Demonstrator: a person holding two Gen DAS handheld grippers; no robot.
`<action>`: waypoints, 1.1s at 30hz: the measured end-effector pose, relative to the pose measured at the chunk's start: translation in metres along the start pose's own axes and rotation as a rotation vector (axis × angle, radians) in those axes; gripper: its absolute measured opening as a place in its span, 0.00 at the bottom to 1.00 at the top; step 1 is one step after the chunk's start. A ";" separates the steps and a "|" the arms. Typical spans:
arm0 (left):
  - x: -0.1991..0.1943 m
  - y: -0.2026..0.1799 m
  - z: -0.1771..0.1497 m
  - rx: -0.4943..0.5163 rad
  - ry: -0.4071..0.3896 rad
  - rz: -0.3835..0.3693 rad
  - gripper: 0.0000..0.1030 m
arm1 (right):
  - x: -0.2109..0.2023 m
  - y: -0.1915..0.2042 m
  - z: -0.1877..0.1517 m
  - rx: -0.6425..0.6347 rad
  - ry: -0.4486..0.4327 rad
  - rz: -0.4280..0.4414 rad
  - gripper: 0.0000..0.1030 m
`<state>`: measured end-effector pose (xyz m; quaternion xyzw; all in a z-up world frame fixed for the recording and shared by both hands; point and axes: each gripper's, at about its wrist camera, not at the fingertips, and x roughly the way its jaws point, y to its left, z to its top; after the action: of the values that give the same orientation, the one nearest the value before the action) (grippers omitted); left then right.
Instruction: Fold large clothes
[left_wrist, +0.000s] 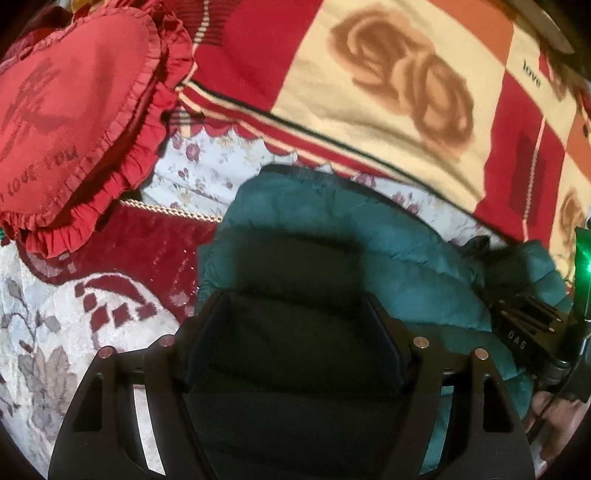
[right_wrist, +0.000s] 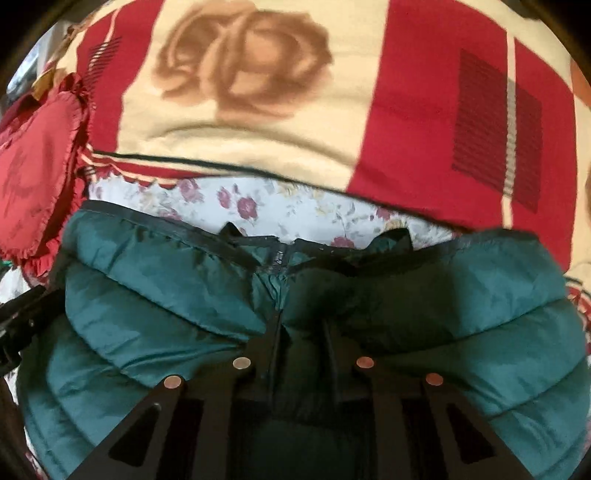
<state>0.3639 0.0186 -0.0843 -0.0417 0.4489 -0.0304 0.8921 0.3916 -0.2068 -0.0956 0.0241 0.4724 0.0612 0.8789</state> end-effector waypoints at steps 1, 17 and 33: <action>0.004 0.000 -0.001 -0.003 0.000 0.004 0.78 | 0.003 -0.002 -0.002 0.012 -0.003 0.005 0.19; -0.008 0.012 0.014 -0.057 0.000 -0.003 0.82 | -0.094 -0.084 0.000 0.063 -0.135 -0.062 0.41; 0.046 0.035 0.005 -0.190 0.073 -0.023 0.92 | -0.028 -0.123 -0.018 0.125 -0.061 -0.134 0.42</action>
<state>0.3960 0.0499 -0.1214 -0.1303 0.4815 0.0006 0.8667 0.3714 -0.3326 -0.0944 0.0490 0.4490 -0.0282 0.8917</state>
